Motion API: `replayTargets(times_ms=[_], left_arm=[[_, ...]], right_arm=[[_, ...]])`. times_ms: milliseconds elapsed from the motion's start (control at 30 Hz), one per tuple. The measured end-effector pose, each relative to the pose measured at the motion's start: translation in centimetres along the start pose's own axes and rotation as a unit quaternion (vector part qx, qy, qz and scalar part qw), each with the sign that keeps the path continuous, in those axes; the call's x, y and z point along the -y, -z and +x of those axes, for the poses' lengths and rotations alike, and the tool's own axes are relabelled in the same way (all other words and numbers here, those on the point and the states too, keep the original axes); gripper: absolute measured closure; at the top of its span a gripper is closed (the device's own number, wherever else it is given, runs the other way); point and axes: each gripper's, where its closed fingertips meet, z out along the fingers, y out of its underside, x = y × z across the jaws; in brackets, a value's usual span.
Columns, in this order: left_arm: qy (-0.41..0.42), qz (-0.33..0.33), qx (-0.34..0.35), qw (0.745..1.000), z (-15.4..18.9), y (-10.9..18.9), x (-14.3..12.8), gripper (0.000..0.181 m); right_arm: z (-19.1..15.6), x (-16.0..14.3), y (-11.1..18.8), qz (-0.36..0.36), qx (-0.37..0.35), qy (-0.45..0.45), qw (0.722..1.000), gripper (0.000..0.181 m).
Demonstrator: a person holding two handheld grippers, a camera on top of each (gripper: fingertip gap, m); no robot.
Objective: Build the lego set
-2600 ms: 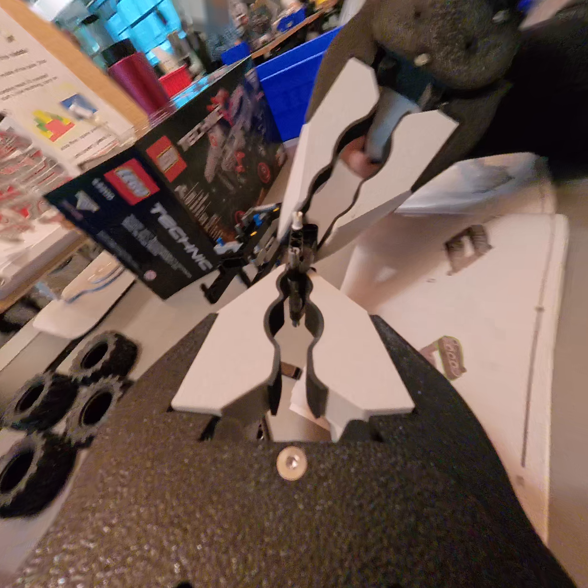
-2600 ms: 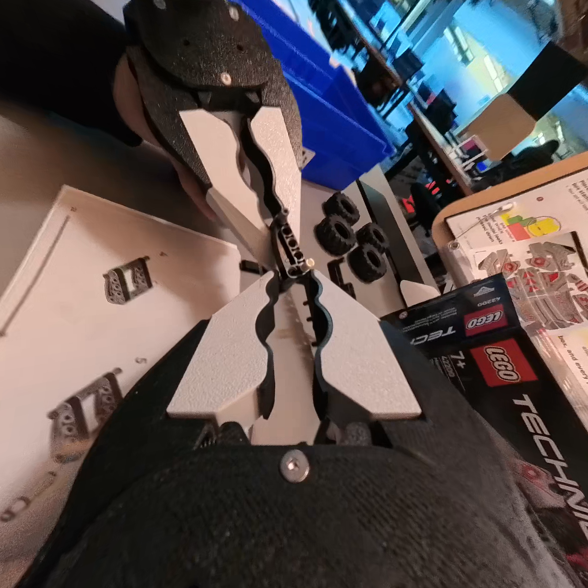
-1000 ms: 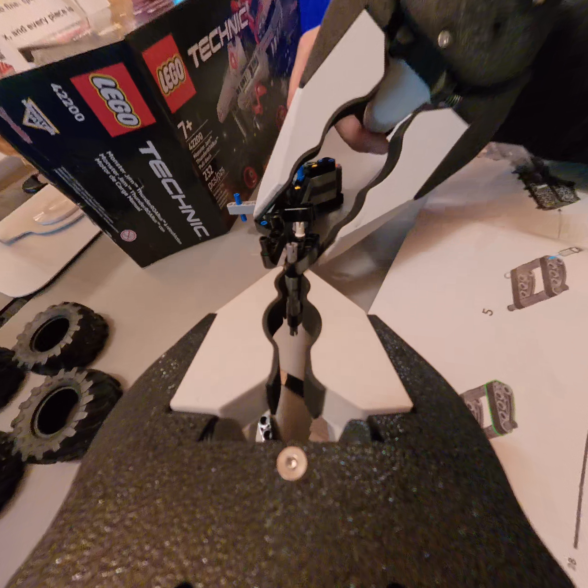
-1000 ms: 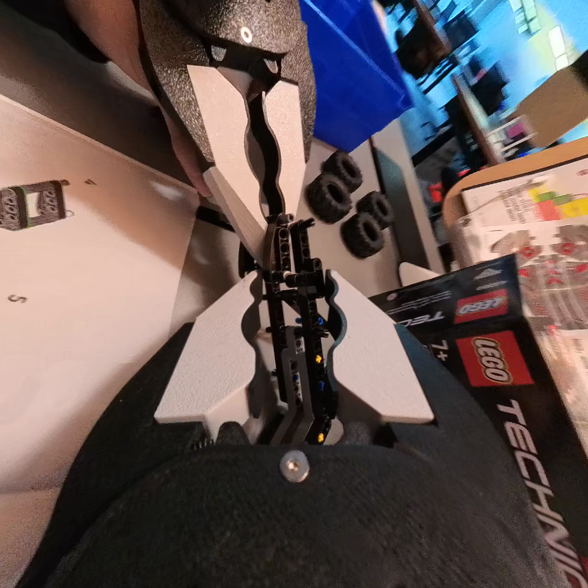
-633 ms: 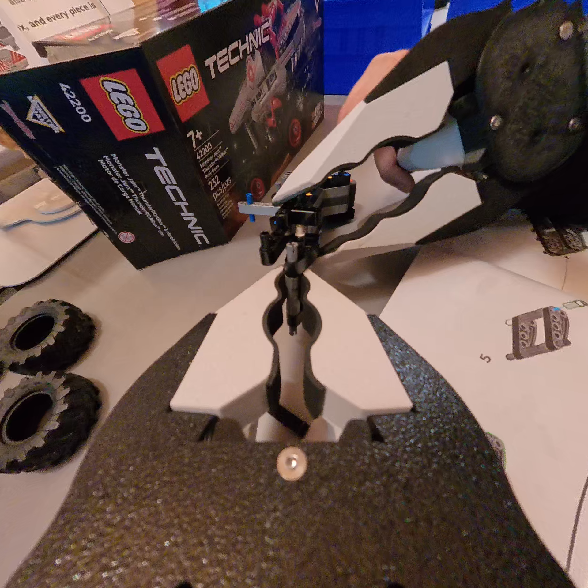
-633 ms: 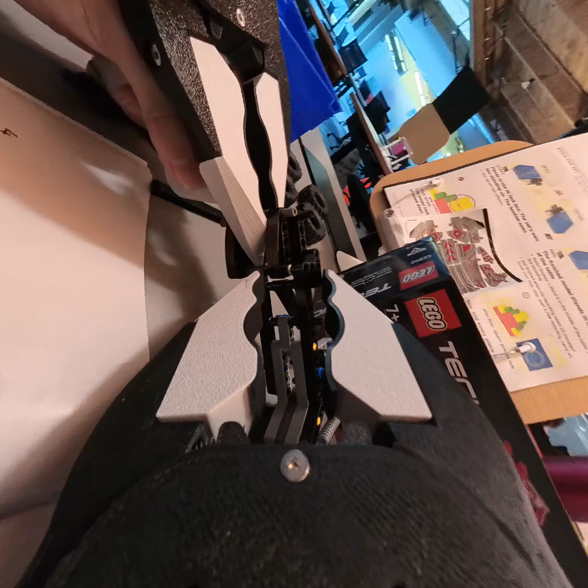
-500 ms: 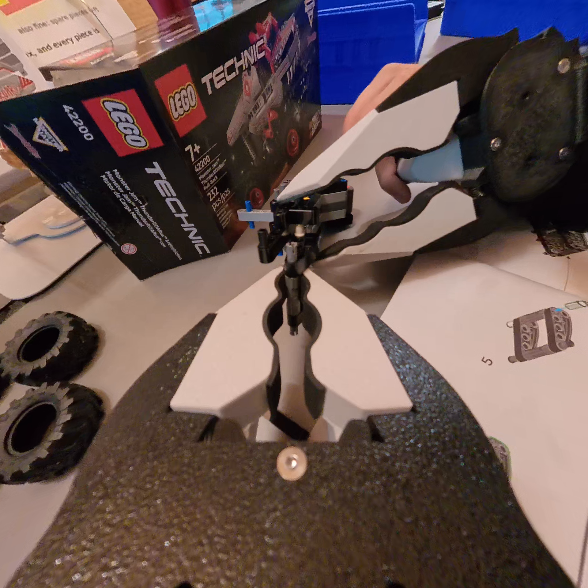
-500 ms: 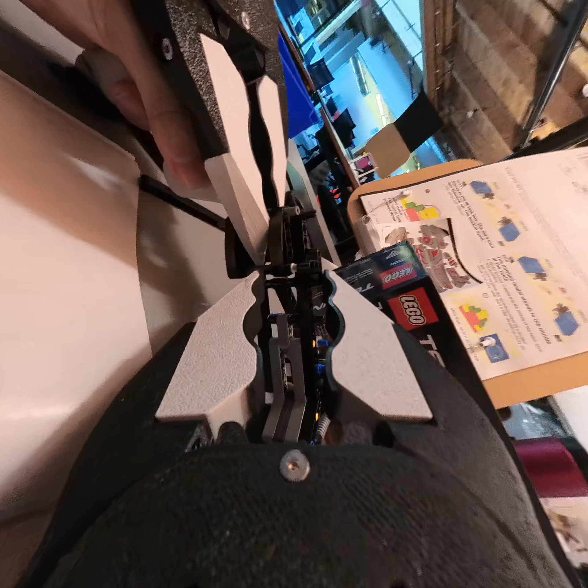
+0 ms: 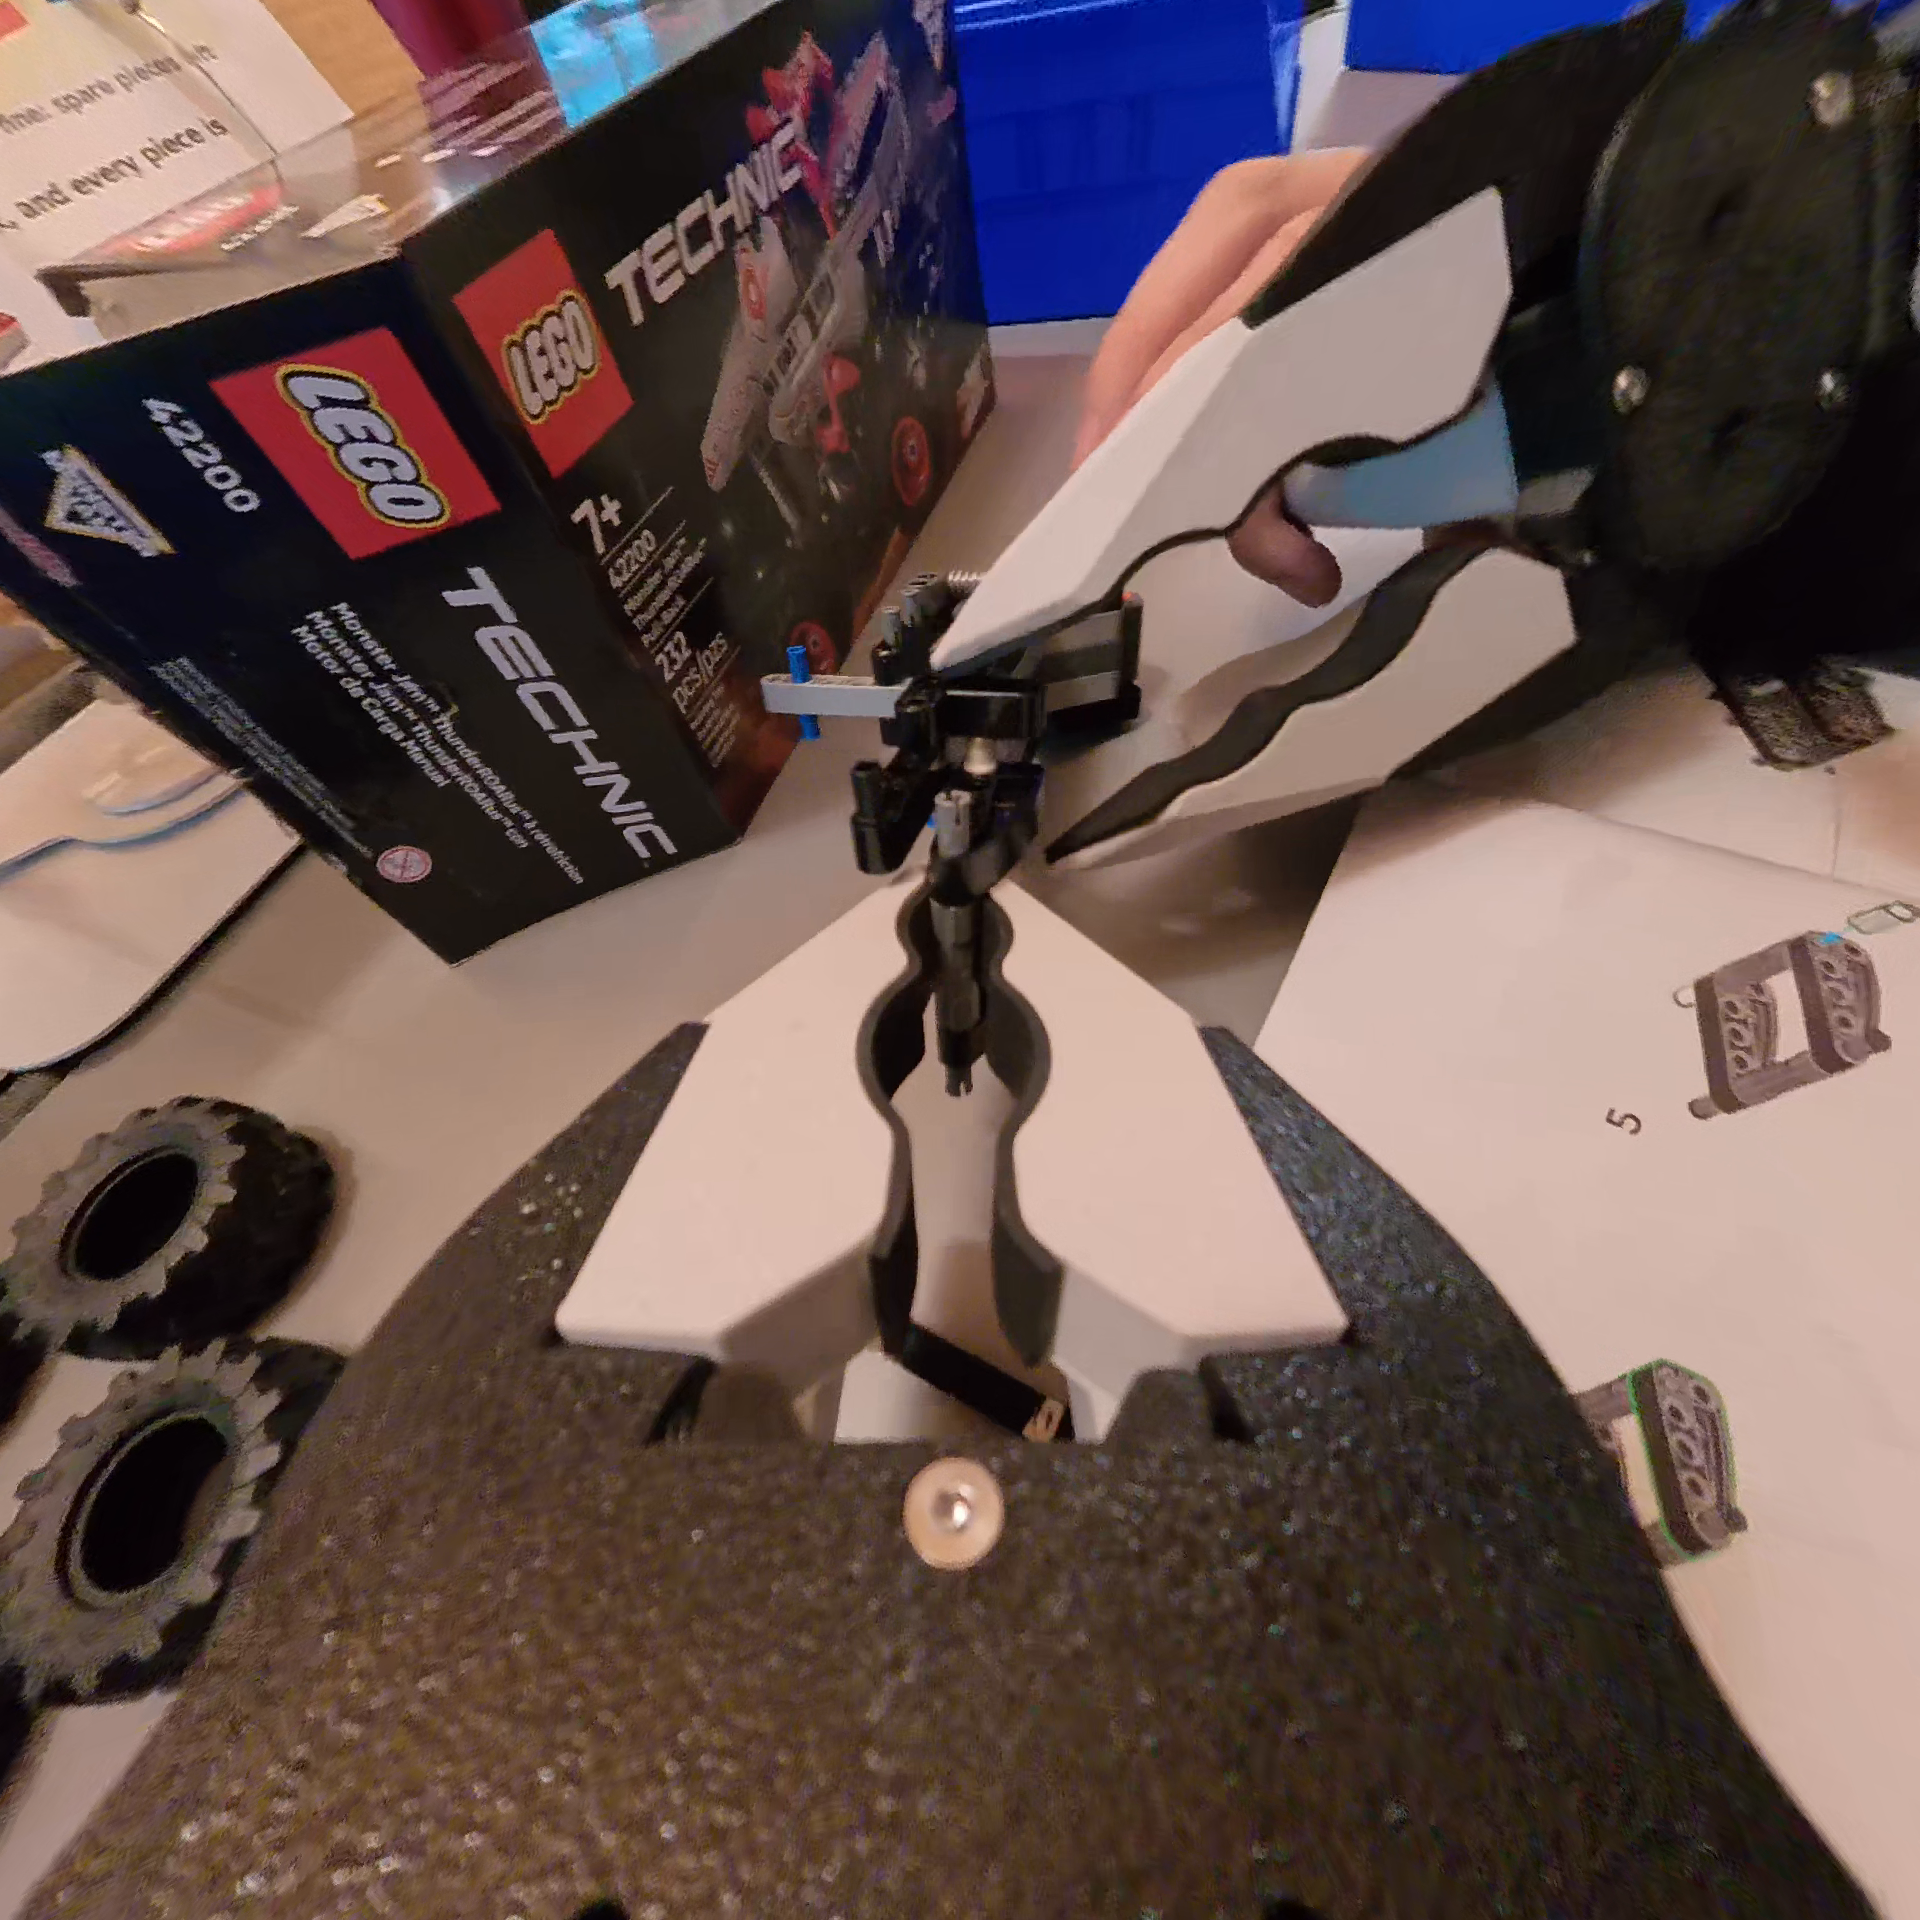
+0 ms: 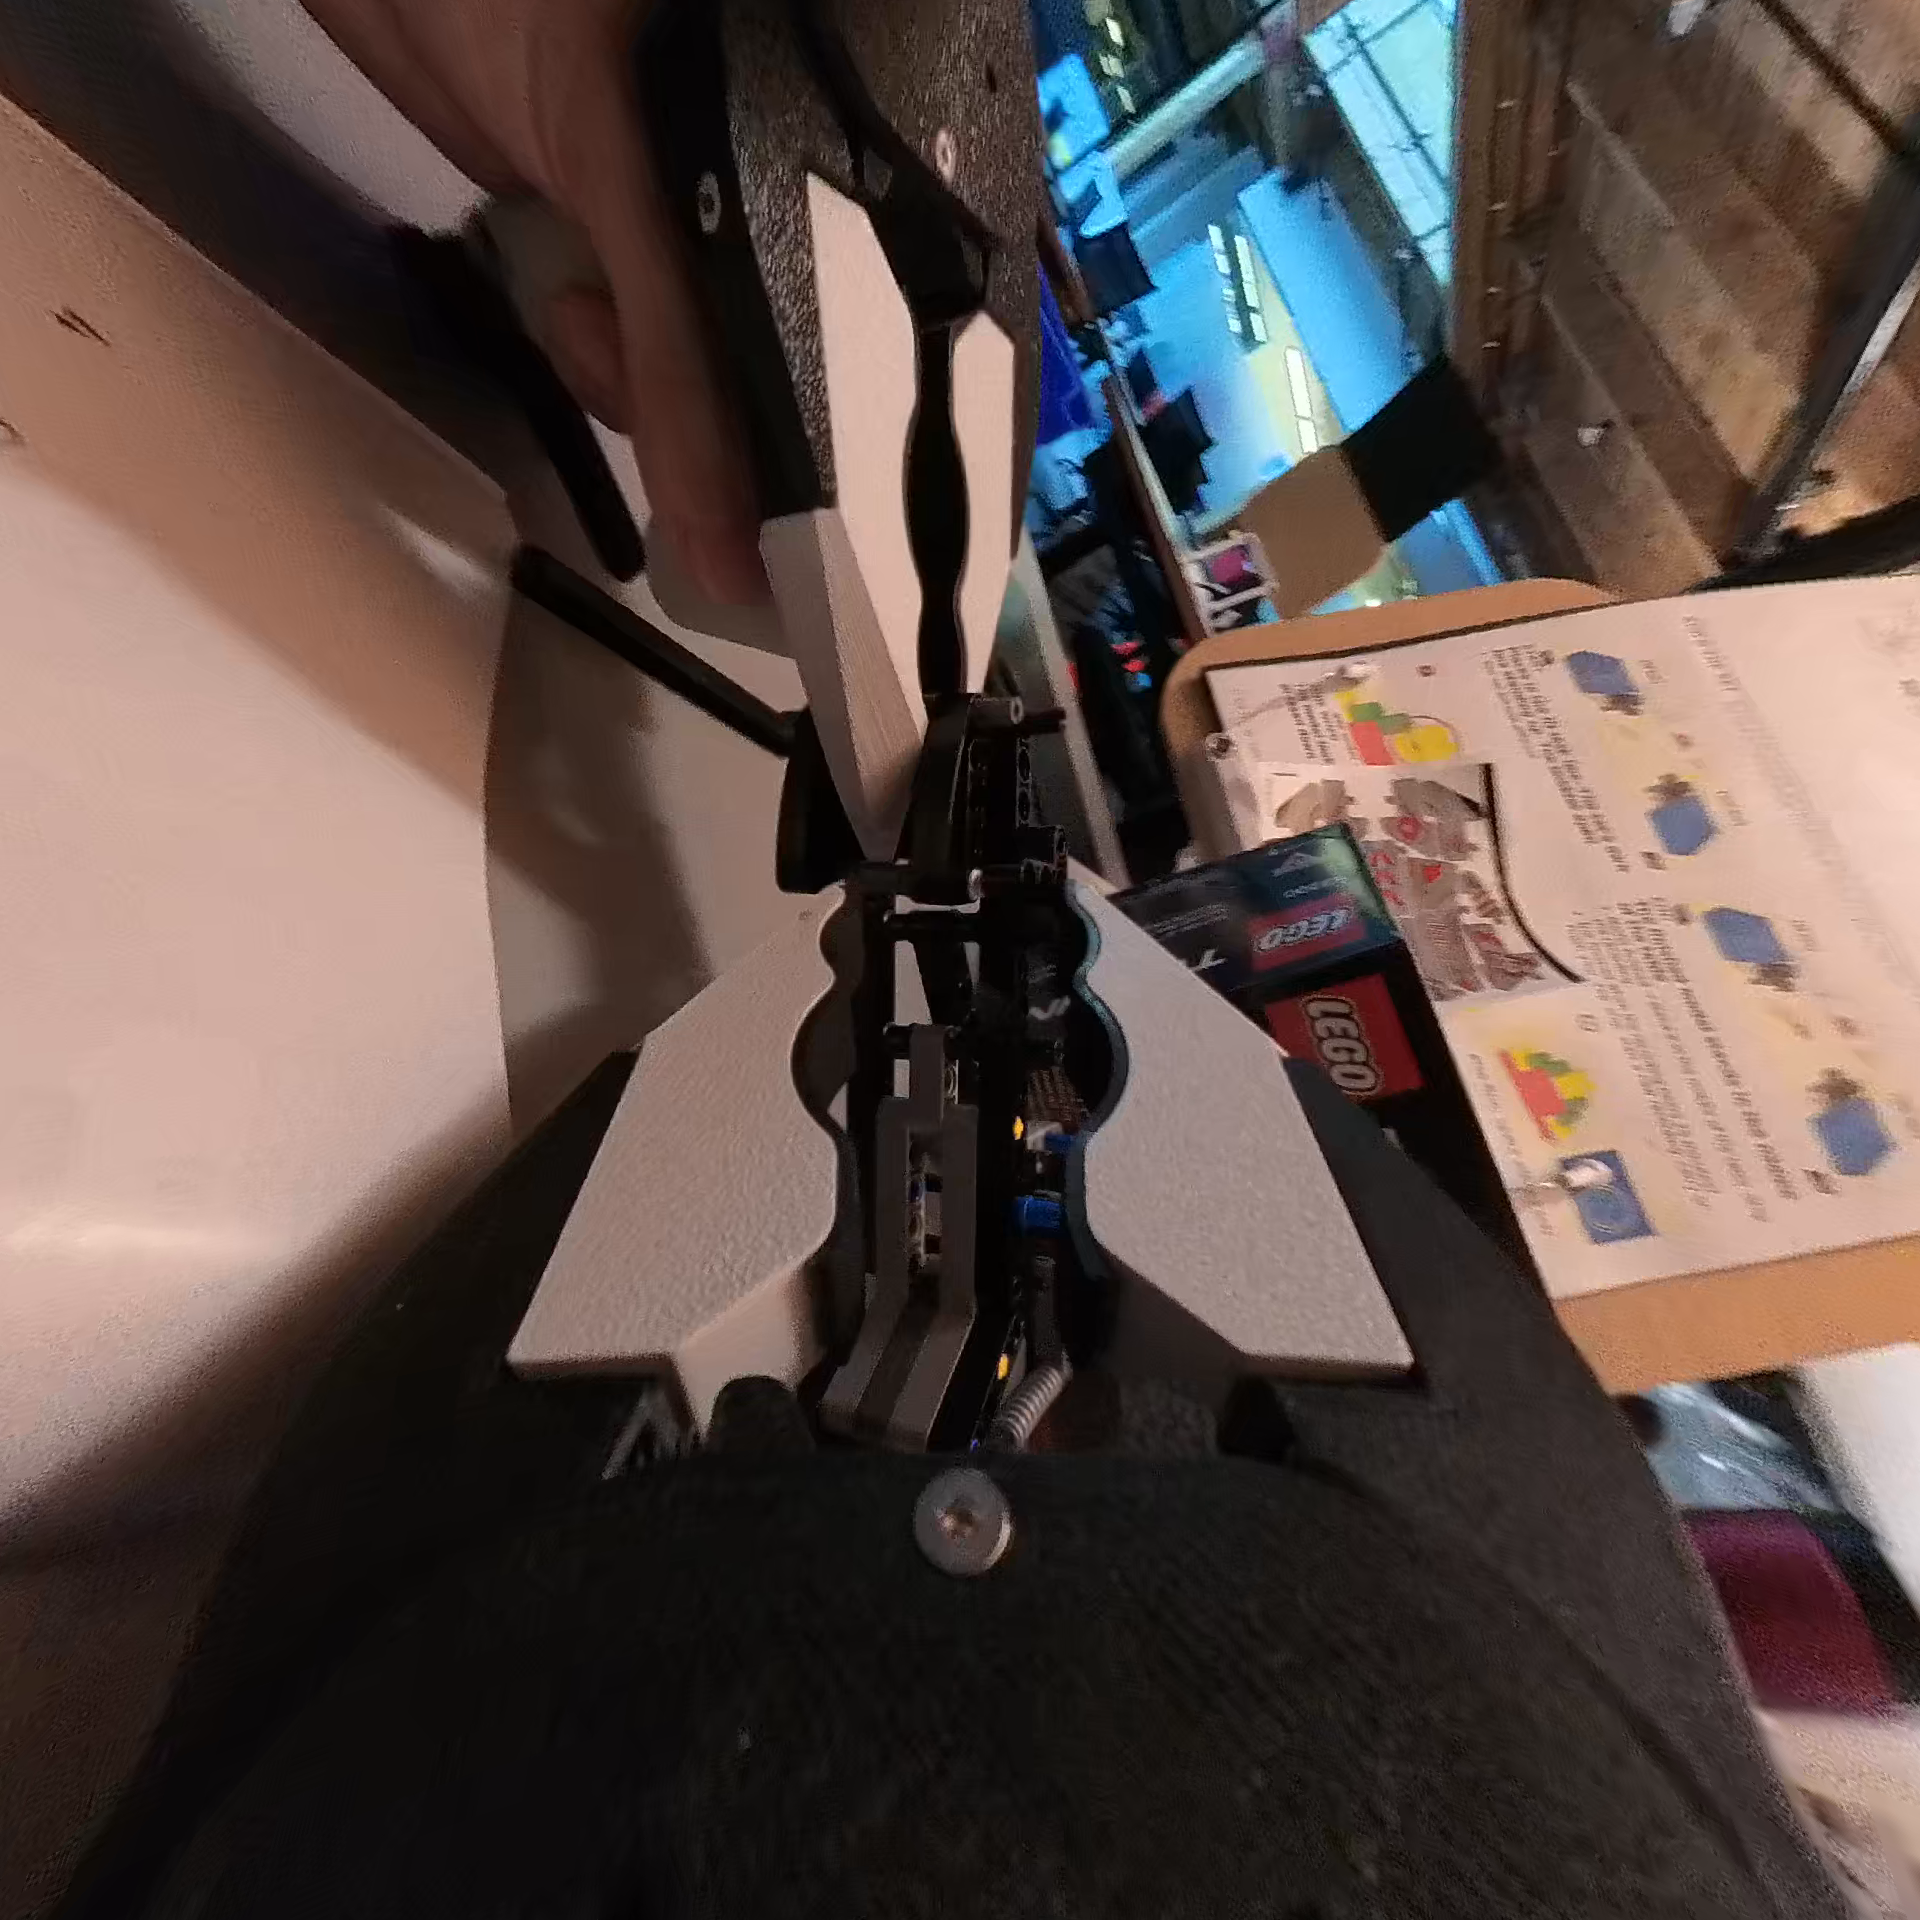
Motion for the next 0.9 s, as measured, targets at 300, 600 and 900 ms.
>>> replayTargets(times_ms=[300,600,900], left_arm=[[-0.044,0.024,-0.035,0.998,1.0,-0.4,1.1,0.18],[-0.069,0.017,-0.005,0.997,0.4,-0.5,0.9,0.179],[-0.075,0.021,0.001,0.997,0.6,-0.9,1.2,0.18]], right_arm=[[3.8,1.3,1.8,0.029,0.185,-0.182,0.965,0.15],[2.1,0.5,1.6,0.03,0.291,-0.21,0.933,0.165],[1.1,0.0,1.8,0.025,0.314,-0.211,0.925,0.157]])
